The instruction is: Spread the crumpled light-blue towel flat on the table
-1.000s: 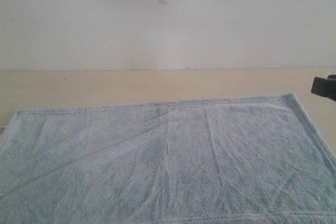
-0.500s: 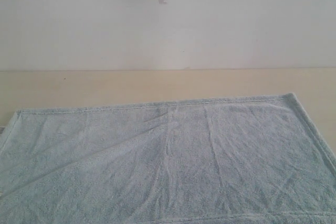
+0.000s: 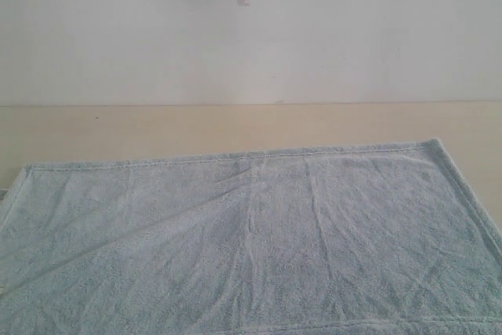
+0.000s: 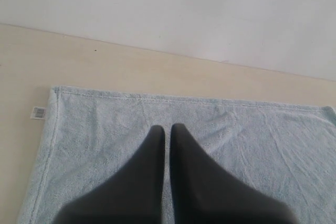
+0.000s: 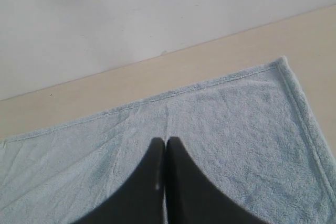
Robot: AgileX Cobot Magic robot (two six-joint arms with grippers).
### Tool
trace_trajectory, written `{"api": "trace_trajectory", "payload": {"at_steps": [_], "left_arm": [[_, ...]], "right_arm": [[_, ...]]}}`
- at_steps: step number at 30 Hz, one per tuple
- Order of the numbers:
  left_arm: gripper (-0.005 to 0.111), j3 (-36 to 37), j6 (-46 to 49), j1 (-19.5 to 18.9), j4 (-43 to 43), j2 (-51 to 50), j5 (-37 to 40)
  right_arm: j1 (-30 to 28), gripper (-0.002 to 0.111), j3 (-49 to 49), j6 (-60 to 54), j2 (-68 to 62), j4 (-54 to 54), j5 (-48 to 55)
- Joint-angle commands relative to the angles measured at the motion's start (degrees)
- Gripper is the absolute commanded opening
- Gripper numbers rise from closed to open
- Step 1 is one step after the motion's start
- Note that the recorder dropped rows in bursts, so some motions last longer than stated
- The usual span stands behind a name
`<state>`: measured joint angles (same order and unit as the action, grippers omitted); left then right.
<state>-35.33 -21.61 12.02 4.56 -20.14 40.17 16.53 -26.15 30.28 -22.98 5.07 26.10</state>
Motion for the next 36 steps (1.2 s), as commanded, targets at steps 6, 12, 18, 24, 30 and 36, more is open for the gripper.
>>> {"api": "trace_trajectory", "payload": {"at_steps": [6, 12, 18, 24, 30, 36], "left_arm": [[0.004, -0.29, 0.25, -0.01, -0.61, 0.29, 0.24], [0.004, -0.29, 0.25, -0.01, -0.61, 0.29, 0.24], [0.004, -0.29, 0.25, -0.01, -0.61, 0.29, 0.24], [0.004, -0.29, 0.25, -0.01, -0.61, 0.29, 0.24], [0.004, -0.29, 0.25, -0.01, -0.49, 0.32, 0.24], [0.004, -0.29, 0.25, -0.01, -0.49, 0.32, 0.24]], "right_arm": [[-0.05, 0.000, 15.21, -38.81, 15.41, -11.58, -18.37], [-5.43, 0.000, 22.87, -41.11, 19.97, -10.72, -16.71], [-6.89, 0.000, 26.15, -34.21, 22.98, -10.72, -12.98], [-6.79, 0.000, 26.15, -34.21, 22.98, -10.72, -12.83], [-6.79, 0.000, 26.15, -34.21, 22.98, -10.72, -12.98], [-6.79, 0.000, 26.15, -34.21, 22.98, -10.72, -12.98]]}}
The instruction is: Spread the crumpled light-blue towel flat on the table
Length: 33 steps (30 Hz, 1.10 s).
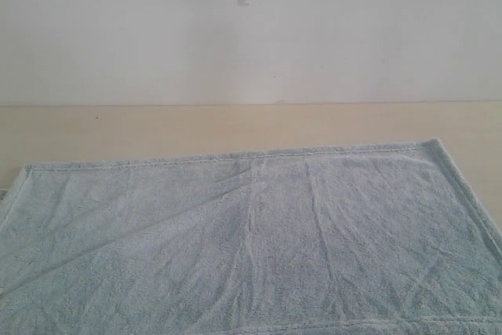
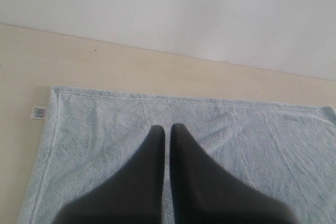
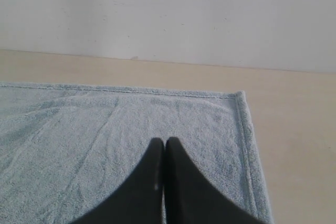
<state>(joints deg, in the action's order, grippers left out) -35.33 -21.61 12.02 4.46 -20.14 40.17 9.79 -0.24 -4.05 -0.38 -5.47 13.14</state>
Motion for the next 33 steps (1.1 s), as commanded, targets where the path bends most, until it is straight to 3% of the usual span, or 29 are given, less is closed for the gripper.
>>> {"api": "trace_trajectory", "payload": {"at_steps": [1, 6, 11, 17, 24, 33], "left_arm": [[0.004, -0.29, 0.25, -0.01, -0.40, 0.32, 0.24], [0.004, 3.33, 0.25, -0.14, -0.13, 1.27, -3.05], [0.004, 14.38, 1.23, -0.14, -0.13, 8.14, -16.17], [0.004, 26.76, 11.50, -0.14, -6.15, 16.82, -26.54], [0.004, 34.80, 12.50, -0.14, -7.20, 20.14, -27.08], [0.004, 35.33, 12.50, -0.14, -8.33, 20.14, -25.26]], "right_arm": [[-0.05, 0.000, 0.24, 0.12, 0.38, -0.18, -0.02], [-0.05, 0.000, 0.24, 0.12, 0.38, -0.18, 0.62], [-0.05, 0.000, 0.24, 0.12, 0.38, -0.18, 0.62], [-0.05, 0.000, 0.24, 0.12, 0.38, -0.18, 0.62], [-0.05, 0.000, 0.24, 0.12, 0.38, -0.18, 0.38], [-0.05, 0.000, 0.24, 0.12, 0.38, -0.18, 0.38]]}}
